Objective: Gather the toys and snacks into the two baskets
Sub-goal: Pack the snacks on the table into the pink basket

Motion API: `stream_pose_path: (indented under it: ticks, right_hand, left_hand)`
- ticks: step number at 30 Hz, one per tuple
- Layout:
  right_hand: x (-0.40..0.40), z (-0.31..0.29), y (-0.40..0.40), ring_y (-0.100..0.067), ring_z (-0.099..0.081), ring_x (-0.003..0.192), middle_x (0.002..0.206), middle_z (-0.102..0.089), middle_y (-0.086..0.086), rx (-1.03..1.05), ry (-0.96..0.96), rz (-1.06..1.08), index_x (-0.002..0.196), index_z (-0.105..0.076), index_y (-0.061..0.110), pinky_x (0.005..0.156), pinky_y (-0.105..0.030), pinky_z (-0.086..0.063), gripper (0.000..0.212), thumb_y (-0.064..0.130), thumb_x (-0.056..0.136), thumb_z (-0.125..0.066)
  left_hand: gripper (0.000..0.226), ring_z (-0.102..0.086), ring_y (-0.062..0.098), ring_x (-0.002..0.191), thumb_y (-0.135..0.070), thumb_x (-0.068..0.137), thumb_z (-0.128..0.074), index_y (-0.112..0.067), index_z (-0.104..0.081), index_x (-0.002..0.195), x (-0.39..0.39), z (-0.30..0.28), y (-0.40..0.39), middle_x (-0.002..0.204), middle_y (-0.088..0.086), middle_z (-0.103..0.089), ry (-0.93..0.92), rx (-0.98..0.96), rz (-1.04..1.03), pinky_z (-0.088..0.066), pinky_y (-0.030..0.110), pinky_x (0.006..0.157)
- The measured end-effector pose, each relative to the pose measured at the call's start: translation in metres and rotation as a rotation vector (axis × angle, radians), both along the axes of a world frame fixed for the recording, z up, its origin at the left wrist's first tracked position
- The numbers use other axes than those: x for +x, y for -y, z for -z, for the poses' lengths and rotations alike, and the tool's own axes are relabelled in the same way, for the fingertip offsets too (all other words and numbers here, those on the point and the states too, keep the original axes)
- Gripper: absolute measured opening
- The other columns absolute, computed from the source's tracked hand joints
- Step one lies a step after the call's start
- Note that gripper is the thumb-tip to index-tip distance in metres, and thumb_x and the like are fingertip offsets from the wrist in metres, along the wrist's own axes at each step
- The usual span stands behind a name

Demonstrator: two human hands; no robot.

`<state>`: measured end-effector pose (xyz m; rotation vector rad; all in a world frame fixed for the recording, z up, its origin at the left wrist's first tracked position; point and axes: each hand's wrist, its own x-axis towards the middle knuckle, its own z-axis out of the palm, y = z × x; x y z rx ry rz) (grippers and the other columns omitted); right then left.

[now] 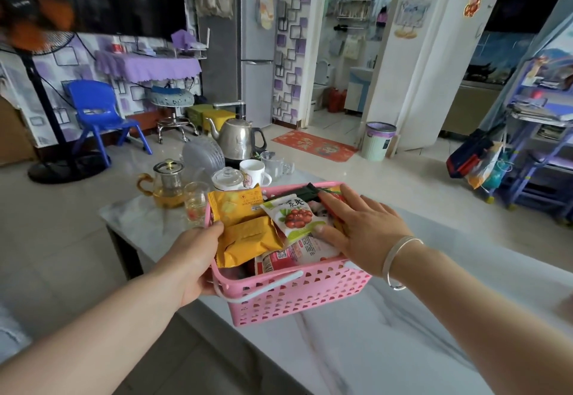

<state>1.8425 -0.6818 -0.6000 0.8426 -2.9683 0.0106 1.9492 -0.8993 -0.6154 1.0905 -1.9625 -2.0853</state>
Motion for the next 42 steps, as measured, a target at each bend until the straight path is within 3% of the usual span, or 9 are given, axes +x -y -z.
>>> stream_pose_path:
  ticks: [5,8,14,19,25,30,36,39,42]
  right_hand:
    - [-0.008,0.003,0.013,-0.023,0.001,0.146,0.159,0.005,0.005,-0.145,-0.062,-0.031,0.145,0.007,0.049,0.117,-0.045,0.000,0.080,0.083,0.073,0.000]
    - [-0.016,0.004,0.014,-0.019,-0.005,0.146,0.159,-0.002,0.005,-0.364,-0.181,-0.031,0.148,-0.004,0.044,0.117,-0.043,-0.005,0.079,0.080,0.077,-0.001]
    - [-0.063,0.039,0.002,-0.018,-0.026,0.140,0.153,-0.030,-0.001,-1.049,-0.190,0.266,0.144,-0.035,0.021,0.114,-0.034,-0.023,0.046,0.033,0.099,-0.037]
    - [-0.095,0.132,-0.013,-0.029,-0.028,0.139,0.155,-0.023,-0.011,-0.697,0.042,0.453,0.143,-0.036,0.011,0.112,-0.036,-0.025,0.051,0.018,0.094,-0.050]
    - [-0.104,0.197,0.020,-0.030,-0.035,0.134,0.157,-0.015,-0.004,-0.462,0.250,0.442,0.145,-0.027,0.016,0.100,-0.039,-0.038,0.055,0.015,0.094,-0.047]
    - [-0.116,0.210,0.040,-0.023,-0.034,0.134,0.147,-0.032,-0.002,-0.316,0.184,0.399,0.150,-0.010,0.031,0.097,-0.037,-0.041,0.066,0.005,0.092,-0.030]
    - [-0.110,0.199,0.044,-0.023,-0.055,0.113,0.123,-0.056,-0.003,-0.085,0.034,0.407,0.129,-0.042,0.012,0.078,-0.032,-0.047,0.039,0.003,0.091,-0.036]
    - [-0.103,0.185,0.034,-0.029,-0.061,0.100,0.112,-0.063,-0.006,-0.168,0.074,0.519,0.121,-0.049,0.016,0.071,-0.030,-0.044,0.037,0.001,0.088,-0.038]
    - [-0.094,0.160,0.017,-0.035,-0.062,0.093,0.103,-0.066,-0.013,-0.516,0.066,0.664,0.119,-0.056,0.018,0.068,-0.031,-0.042,0.042,-0.002,0.085,-0.042]
  left_hand:
    - [0.028,-0.070,0.040,0.086,-0.037,0.104,-0.043,-0.015,-0.061,0.100,-0.005,0.005,0.009,0.090,0.020,-0.073,0.015,0.023,-0.040,-0.056,0.057,0.081]
    - [0.027,-0.070,0.039,0.086,-0.036,0.104,-0.043,-0.015,-0.061,0.102,-0.010,0.009,0.018,0.090,0.020,-0.074,0.008,0.040,-0.069,-0.057,0.056,0.080]
    - [0.021,-0.069,0.033,0.072,-0.032,0.104,-0.044,-0.017,-0.058,0.099,-0.027,0.014,0.042,0.085,0.016,-0.072,-0.033,0.061,-0.149,-0.054,0.044,0.061]
    - [0.018,-0.068,0.033,0.075,-0.031,0.104,-0.043,-0.019,-0.056,0.107,-0.037,0.013,0.062,0.089,0.015,-0.071,-0.058,0.058,-0.216,-0.053,0.046,0.060]
    - [0.019,-0.070,0.036,0.082,-0.029,0.104,-0.043,-0.022,-0.055,0.091,-0.046,0.015,0.074,0.094,0.016,-0.072,-0.069,0.026,-0.259,-0.055,0.056,0.075]
    - [0.019,-0.070,0.037,0.084,-0.031,0.104,-0.044,-0.019,-0.058,0.097,-0.052,0.022,0.078,0.097,0.017,-0.073,-0.038,0.015,-0.260,-0.056,0.054,0.072]
    - [0.020,-0.070,0.038,0.086,-0.032,0.104,-0.044,-0.018,-0.057,0.097,-0.055,0.024,0.072,0.096,0.018,-0.071,-0.023,0.019,-0.251,-0.056,0.056,0.076]
    - [0.021,-0.070,0.039,0.088,-0.033,0.104,-0.044,-0.017,-0.058,0.102,-0.052,0.023,0.067,0.097,0.018,-0.072,-0.014,0.020,-0.242,-0.056,0.058,0.080]
    - [0.022,-0.070,0.038,0.083,-0.033,0.104,-0.043,-0.017,-0.058,0.097,-0.045,0.020,0.062,0.093,0.018,-0.072,-0.010,0.022,-0.226,-0.056,0.055,0.077]
